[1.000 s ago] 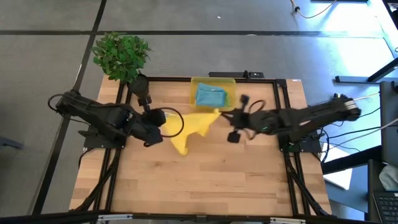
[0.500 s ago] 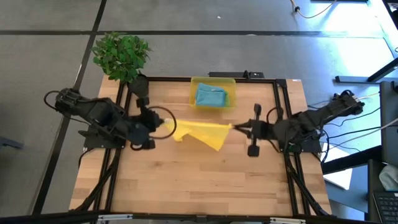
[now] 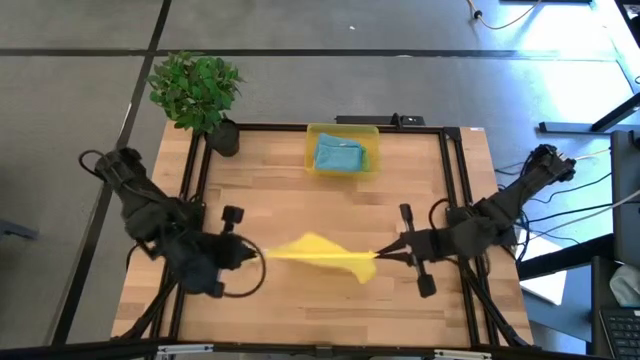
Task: Fold microfiber towels
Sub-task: Fold the yellow microfiber cloth
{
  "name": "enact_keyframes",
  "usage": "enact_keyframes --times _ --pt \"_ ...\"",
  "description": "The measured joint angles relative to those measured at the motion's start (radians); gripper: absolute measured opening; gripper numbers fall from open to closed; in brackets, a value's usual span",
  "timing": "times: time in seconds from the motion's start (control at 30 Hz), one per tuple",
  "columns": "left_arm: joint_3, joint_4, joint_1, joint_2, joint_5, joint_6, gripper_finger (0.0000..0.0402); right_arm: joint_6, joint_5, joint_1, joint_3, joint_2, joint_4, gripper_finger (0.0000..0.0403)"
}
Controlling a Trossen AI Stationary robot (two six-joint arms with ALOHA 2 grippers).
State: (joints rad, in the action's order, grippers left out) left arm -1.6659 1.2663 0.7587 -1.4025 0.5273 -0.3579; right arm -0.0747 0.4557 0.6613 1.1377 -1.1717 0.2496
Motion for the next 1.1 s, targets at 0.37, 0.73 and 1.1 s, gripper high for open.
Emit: enact_keyframes --times 0.37,0.73,1.1 --pt "-0.135 0.157 0.013 0.012 0.175 -0.044 0.0 -0.122 0.05 -0.066 0.068 0.001 0.193 0.0" --pt "0.15 0.203 -0.211 0.013 0.031 -0.123 0.0 -0.285 0.057 -0.197 0.068 -0.103 0.461 0.0" --pt "0.469 -0.038 -0.41 0.014 -0.033 0.117 0.0 -0.207 0.054 -0.364 0.068 -0.278 0.553 0.0"
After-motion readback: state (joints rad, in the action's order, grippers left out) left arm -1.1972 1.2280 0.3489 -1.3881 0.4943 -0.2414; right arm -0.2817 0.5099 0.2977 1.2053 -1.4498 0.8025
